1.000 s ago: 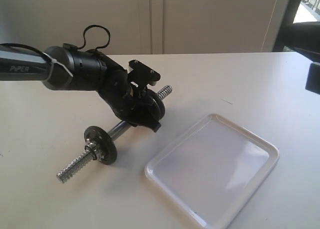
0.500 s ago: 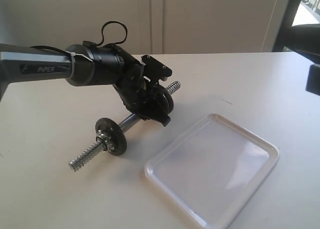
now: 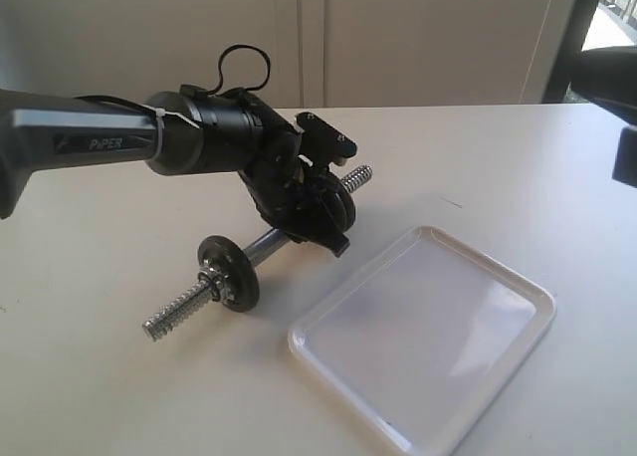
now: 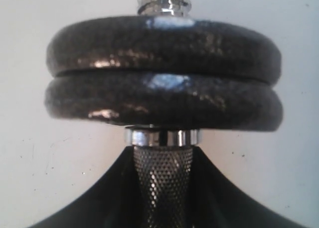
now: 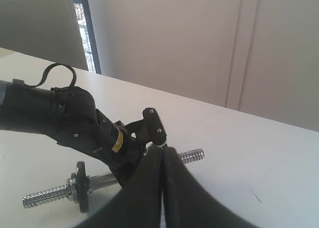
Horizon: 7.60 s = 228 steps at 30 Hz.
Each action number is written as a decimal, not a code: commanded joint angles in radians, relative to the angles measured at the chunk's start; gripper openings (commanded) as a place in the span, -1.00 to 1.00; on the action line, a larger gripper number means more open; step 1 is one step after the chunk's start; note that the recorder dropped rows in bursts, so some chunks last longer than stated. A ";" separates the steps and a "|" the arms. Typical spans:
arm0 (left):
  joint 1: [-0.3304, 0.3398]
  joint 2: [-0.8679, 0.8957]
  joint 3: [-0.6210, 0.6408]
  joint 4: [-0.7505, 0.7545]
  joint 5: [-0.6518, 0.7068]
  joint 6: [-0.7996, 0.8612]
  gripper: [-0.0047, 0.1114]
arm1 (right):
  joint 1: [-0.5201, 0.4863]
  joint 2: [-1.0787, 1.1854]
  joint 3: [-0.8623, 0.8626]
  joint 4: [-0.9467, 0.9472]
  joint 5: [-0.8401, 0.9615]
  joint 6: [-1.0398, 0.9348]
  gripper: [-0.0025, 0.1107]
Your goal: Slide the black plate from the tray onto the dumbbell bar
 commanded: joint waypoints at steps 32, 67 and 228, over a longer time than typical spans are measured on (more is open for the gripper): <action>-0.028 0.015 -0.126 0.041 -0.525 -0.061 -0.92 | 0.000 -0.005 0.002 -0.019 -0.015 0.014 -0.96; -0.028 0.017 -0.126 0.041 -0.304 -0.061 -0.14 | 0.000 -0.005 0.002 -0.019 -0.013 0.014 -0.96; 0.661 -2.137 0.841 -0.196 0.471 -0.425 -0.92 | 0.000 -0.298 0.054 -0.075 -0.145 0.059 -0.96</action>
